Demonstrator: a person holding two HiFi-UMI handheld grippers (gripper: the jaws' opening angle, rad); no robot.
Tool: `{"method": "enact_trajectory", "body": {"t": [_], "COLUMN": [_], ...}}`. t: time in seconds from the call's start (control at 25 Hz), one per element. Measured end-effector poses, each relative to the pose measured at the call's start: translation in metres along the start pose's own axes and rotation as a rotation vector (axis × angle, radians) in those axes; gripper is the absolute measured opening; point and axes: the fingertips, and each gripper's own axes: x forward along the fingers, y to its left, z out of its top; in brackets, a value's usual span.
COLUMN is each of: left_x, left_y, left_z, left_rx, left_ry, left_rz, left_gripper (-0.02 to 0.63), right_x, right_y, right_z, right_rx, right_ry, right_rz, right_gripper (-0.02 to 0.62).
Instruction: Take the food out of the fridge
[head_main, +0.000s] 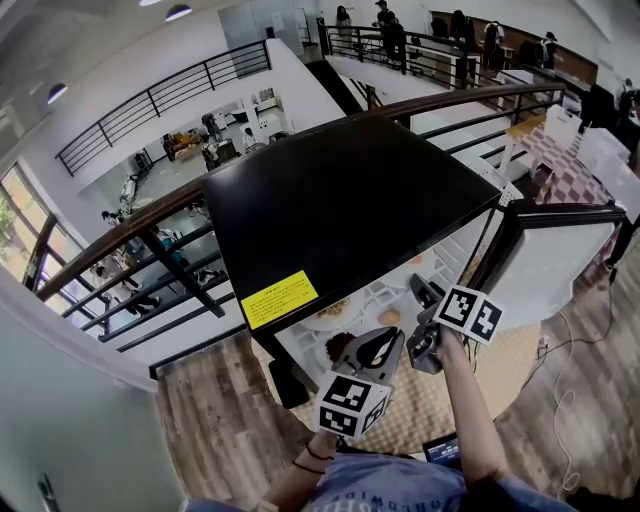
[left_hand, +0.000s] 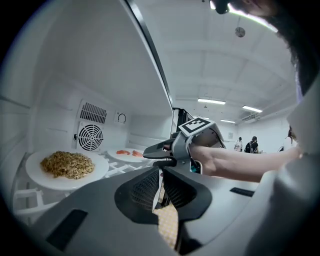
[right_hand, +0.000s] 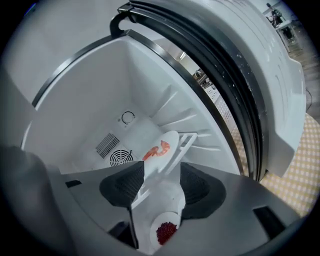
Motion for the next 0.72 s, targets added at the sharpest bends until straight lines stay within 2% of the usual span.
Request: {"method": "enact_trajectory", "body": {"t": [0.2,0.4,0.56,0.6,0.68,0.72], "left_x": [0.001,0.000,-0.001,-0.002,-0.002,-0.002], "left_y": [0.001,0.004,0.005,0.005,0.004,0.003], "left_z": [-0.005,-0.007,-0.006,-0.005,-0.004,-0.006], "left_rx": [-0.003,-0.008,-0.027,-0.036,-0.061,-0.077], "left_ry": [0.007,0.018,0.005,-0.004,-0.007,-0.004], "left_rz": [-0.010,-0.003,-0.004,-0.010,-0.033,-0.044], "left_gripper": [0.023,0.023,0.025,0.040,0.133,0.158], "right_x": [0.009,-0.002,-0.011,-0.015,-0.022,-0.025], "right_y": [-0.006,-0.002,-0.003,-0.003,-0.003,-0.003], "right_z": [-0.006,-0.001,-0.003,-0.004,-0.006,-0.007], "right_rx": [0.035,0.041,0.131,0.161,0.219,0.246], "right_ry": [0.006,-0.027,-0.031,-0.037,-0.046,-0.048], "right_rz": [-0.031,-0.012,0.020,0.032,0.061,0.074], "right_gripper": [0.216,0.108,0.092,0.086,0.074,0.069]}}
